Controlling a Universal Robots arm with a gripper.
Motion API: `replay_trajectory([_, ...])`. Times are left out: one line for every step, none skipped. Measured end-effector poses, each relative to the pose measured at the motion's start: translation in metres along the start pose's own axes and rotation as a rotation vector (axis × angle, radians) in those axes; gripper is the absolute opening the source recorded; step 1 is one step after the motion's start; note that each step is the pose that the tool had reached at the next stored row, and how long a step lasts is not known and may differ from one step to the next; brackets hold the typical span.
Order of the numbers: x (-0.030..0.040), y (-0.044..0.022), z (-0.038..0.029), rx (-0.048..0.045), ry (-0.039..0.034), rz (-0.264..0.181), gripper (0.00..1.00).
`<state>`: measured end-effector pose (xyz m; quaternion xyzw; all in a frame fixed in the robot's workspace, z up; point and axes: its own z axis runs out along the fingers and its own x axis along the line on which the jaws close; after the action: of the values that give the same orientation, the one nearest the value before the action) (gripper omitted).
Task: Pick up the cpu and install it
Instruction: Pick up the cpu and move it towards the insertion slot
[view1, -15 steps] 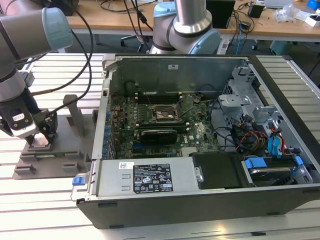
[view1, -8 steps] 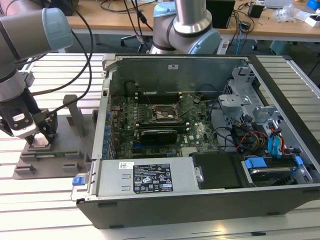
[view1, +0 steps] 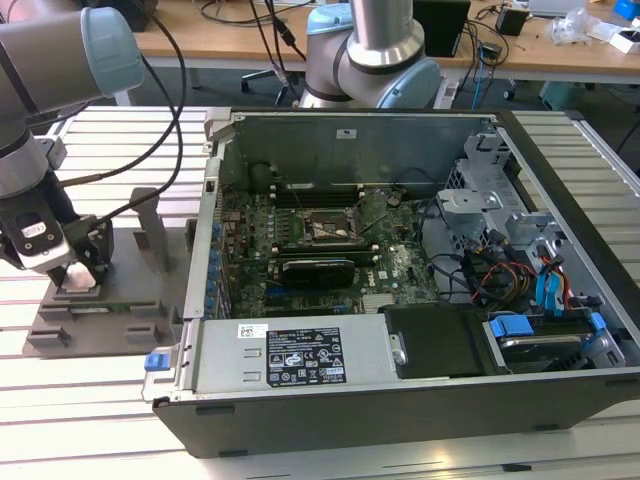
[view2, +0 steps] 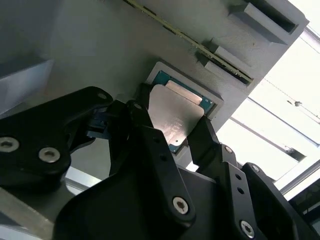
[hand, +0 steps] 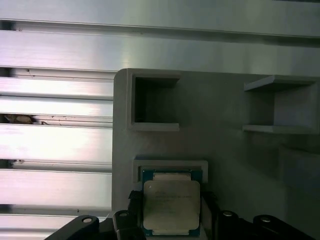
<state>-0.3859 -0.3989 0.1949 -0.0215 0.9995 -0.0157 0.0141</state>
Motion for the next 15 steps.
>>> replay_trajectory([0.0001,0.0000,-0.0001,0.0000,0.0001,0.000,0.55])
replay_trajectory([0.0001,0.0000,-0.0001,0.0001,0.0002,0.000,0.55])
replay_trajectory([0.0001,0.0000,-0.0002,0.0002,0.0003,0.000,0.55])
replay_trajectory([0.0001,0.0000,-0.0002,0.0002,0.0004,0.000,0.55])
replay_trajectory([0.0001,0.0000,0.0005,0.0003,0.0005,0.000,0.55])
replay_trajectory([0.0003,0.0000,0.0014,0.0002,0.0006,0.000,0.55])
replay_trajectory([0.0008,0.0001,0.0019,0.0001,0.0004,0.000,0.55])
replay_trajectory([0.0010,0.0001,0.0019,0.0001,0.0005,0.000,0.55])
replay_trajectory([0.0011,0.0001,0.0019,0.0002,0.0006,0.000,0.55])
replay_trajectory([0.0011,0.0001,0.0019,0.0001,0.0006,0.000,0.55])
replay_trajectory([0.0012,0.0001,0.0015,0.0002,0.0007,0.000,0.55])
replay_trajectory([0.0013,0.0000,0.0000,0.0002,0.0007,0.000,0.55])
replay_trajectory([0.0012,0.0000,-0.0026,0.0001,0.0006,0.000,0.55])
replay_trajectory([0.0011,-0.0001,-0.0057,0.0002,0.0006,0.000,0.55])
replay_trajectory([0.0010,-0.0002,-0.0070,0.0002,0.0005,0.000,0.55])
